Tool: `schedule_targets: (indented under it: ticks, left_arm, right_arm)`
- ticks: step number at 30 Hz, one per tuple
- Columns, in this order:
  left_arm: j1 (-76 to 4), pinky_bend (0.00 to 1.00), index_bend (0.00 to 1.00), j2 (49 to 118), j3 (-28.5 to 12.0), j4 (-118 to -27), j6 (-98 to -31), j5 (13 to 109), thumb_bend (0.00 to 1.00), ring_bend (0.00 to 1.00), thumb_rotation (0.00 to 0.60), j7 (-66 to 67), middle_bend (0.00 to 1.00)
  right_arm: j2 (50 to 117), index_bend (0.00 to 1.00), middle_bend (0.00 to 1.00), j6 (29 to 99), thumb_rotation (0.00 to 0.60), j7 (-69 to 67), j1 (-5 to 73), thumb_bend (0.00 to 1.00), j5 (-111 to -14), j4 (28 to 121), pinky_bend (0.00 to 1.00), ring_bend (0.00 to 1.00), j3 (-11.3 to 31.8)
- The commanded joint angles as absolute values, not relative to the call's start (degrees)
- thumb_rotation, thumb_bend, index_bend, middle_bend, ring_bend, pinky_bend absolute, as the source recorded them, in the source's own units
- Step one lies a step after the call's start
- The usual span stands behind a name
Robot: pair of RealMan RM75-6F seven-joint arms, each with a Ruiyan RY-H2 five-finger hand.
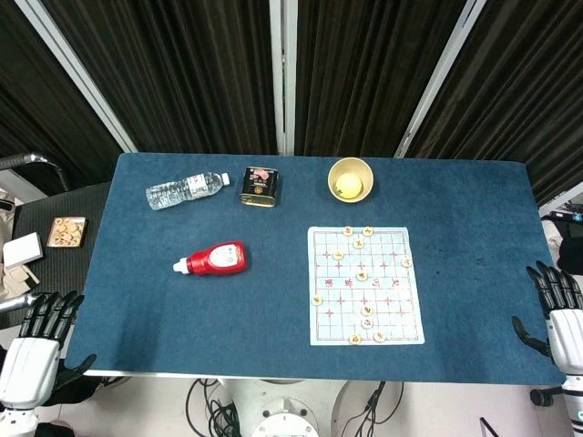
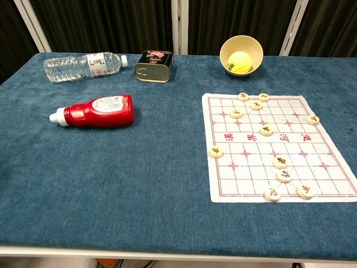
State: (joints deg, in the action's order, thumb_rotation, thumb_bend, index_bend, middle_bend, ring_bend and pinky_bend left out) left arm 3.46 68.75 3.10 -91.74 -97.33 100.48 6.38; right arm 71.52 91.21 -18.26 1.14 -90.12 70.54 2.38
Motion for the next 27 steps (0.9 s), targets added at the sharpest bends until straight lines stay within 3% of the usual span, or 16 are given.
schedule_targets:
  ticks: [1,16,22,27]
  left_arm:
    - [3.5,0.00,0.09,68.6,3.3,-92.1,-97.2,100.5,0.12,0.00,0.600,6.5,0.07]
    - [3.6,0.00,0.09,68.3,3.1,-92.6,-97.1,100.2,0.12,0.00,0.600,6.9,0.07]
    - [3.3,0.00,0.09,68.7,3.1,-92.1,-96.8,100.4,0.12,0.00,0.600,6.6,0.07]
    - [3.8,0.00,0.09,68.8,3.3,-91.6,-97.5,100.4,0.12,0.00,0.600,6.1,0.07]
  right_arm:
    - [71.6,0.00,0.00,91.3,0.600,-18.4,1.1,0.24,-90.2,70.3,0.00,0.00,2.3]
    - [71.9,0.00,0.00,90.5,0.600,-17.1,2.7,0.24,-92.4,71.2,0.00,0.00,1.8]
    - [71.1,0.00,0.00,89.1,0.600,-11.3,6.3,0.24,-96.6,76.4,0.00,0.00,1.8]
    - [72.1,0.00,0.00,83.4,0.600,0.0,11.8,0.23,-100.1,84.8,0.00,0.00,2.5]
